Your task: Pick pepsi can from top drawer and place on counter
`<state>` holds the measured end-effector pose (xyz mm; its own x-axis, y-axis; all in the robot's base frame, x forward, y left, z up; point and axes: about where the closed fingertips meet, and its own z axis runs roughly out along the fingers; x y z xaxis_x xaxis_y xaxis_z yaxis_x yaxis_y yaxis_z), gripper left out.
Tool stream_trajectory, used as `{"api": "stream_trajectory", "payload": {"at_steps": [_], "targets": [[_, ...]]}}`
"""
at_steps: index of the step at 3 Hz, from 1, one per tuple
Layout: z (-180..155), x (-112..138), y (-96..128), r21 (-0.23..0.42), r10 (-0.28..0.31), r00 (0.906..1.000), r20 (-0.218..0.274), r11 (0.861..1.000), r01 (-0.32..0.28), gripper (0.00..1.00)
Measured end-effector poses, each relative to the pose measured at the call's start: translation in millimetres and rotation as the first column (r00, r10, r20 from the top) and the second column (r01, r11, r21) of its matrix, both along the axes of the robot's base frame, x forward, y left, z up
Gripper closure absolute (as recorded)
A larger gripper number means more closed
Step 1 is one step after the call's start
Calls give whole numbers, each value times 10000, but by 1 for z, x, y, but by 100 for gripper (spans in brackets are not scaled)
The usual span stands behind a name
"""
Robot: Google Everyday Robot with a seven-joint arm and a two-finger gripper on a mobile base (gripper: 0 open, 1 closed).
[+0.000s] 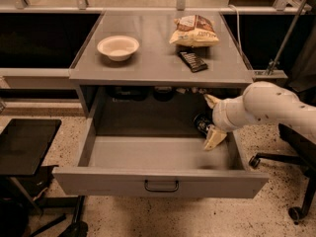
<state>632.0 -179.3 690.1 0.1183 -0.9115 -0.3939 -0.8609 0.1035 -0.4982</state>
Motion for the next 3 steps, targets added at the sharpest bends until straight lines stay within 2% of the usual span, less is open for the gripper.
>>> {"api": "stream_trajectory", "payload": {"at_steps": [1, 2, 3], "targets": [[30, 21, -22, 1183, -578, 9972, 468, 9916, 519, 0], [42, 27, -25, 1393, -735, 9952, 644, 9882, 640, 0], [38, 28, -24, 949, -626, 9972, 413, 9938, 584, 0]]}}
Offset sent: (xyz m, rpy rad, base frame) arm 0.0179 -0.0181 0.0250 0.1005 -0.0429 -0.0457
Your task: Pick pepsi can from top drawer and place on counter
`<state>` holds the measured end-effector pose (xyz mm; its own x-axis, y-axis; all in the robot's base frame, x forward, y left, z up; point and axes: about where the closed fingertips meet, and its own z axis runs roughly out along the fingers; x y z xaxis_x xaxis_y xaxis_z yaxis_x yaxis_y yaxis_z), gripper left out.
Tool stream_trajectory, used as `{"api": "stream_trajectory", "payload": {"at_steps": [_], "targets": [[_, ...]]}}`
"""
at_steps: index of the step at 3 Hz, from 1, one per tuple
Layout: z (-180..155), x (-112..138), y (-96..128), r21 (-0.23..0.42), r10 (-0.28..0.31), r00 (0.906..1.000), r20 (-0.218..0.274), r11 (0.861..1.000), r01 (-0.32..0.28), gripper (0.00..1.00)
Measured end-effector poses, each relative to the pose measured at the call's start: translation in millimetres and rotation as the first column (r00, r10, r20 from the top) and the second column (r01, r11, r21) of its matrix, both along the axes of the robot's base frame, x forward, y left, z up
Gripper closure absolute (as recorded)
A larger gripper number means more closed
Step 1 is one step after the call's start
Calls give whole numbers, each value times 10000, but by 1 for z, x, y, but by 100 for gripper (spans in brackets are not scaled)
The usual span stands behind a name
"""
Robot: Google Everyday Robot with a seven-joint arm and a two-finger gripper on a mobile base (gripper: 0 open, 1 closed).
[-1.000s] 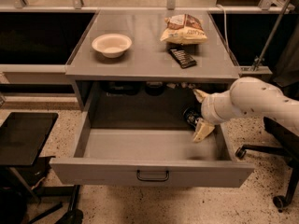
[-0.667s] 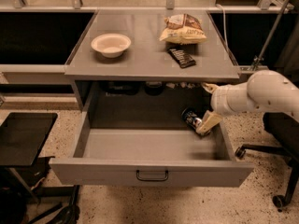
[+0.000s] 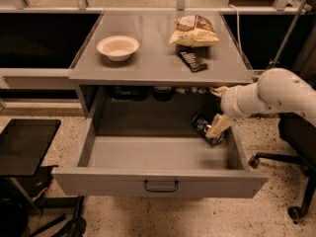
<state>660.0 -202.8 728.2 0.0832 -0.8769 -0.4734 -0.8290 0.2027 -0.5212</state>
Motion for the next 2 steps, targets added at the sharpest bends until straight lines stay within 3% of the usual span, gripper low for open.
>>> {"api": "stream_trajectory", "payload": {"at_steps": [1, 2], "targets": [[-12, 10, 8, -487, 115, 9988, -470, 9987, -138, 0], [-40, 33, 25, -1098, 146, 9914, -1297, 9935, -290, 0]]}}
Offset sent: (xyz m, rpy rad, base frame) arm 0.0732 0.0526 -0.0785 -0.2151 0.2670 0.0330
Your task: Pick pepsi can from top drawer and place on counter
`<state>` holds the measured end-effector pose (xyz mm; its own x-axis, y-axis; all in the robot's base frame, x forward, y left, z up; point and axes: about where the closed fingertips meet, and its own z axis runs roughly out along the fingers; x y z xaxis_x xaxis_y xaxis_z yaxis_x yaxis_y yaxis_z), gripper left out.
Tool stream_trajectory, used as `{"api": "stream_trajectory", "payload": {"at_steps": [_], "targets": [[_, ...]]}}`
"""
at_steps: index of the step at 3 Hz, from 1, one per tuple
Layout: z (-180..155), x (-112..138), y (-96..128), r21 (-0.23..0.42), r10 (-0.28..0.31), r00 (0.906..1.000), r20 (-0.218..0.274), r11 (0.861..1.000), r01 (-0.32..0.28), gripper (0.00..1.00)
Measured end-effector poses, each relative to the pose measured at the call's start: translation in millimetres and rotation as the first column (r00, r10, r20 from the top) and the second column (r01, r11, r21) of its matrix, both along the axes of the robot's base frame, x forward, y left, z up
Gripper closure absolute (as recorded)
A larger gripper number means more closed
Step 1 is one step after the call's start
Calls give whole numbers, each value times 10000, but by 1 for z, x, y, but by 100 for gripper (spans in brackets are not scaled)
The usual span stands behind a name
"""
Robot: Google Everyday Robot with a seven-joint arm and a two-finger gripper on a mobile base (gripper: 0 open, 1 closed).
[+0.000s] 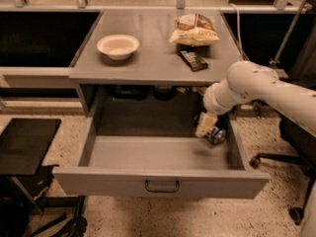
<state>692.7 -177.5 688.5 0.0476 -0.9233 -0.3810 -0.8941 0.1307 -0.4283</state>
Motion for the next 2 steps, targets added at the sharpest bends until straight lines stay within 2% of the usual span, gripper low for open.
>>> {"api": "stream_trajectory", "payload": {"at_steps": [2], "targets": [[-7, -2, -2, -25, -143, 9999, -56, 9999, 143, 0]]}}
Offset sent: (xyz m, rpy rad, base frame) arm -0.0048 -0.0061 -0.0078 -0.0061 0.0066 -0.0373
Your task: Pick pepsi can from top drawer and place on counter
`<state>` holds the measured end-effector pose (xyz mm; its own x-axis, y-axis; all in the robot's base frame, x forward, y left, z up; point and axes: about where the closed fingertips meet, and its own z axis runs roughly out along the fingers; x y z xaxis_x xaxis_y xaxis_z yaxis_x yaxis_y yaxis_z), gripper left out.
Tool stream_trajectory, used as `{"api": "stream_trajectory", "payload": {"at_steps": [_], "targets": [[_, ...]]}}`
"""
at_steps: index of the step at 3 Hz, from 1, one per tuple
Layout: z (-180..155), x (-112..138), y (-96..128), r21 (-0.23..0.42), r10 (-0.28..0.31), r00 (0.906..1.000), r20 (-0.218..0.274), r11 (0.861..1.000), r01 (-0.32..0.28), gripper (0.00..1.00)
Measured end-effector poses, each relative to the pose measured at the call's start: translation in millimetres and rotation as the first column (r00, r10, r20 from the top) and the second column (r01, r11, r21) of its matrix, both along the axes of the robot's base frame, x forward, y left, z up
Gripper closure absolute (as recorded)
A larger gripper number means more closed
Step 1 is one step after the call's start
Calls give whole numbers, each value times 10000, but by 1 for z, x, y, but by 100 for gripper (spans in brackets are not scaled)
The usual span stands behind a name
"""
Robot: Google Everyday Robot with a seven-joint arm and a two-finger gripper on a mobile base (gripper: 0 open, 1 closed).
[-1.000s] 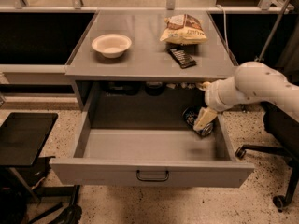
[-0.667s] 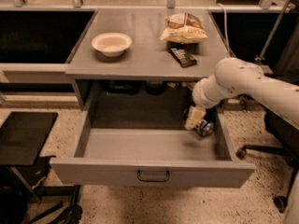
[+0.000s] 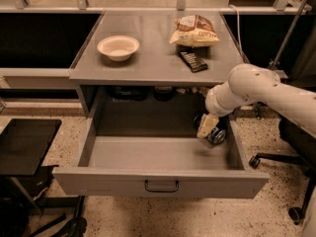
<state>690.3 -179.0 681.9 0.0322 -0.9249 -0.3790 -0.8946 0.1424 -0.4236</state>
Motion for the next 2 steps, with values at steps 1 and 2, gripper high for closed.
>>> {"api": "stream_trajectory", "payload": {"at_steps": [1, 2], "targets": [[-17, -9, -7, -234, -414, 9986, -338, 9989, 406, 0], [-35, -13, -5, -382, -409, 9963, -753, 9985, 381, 0]]}}
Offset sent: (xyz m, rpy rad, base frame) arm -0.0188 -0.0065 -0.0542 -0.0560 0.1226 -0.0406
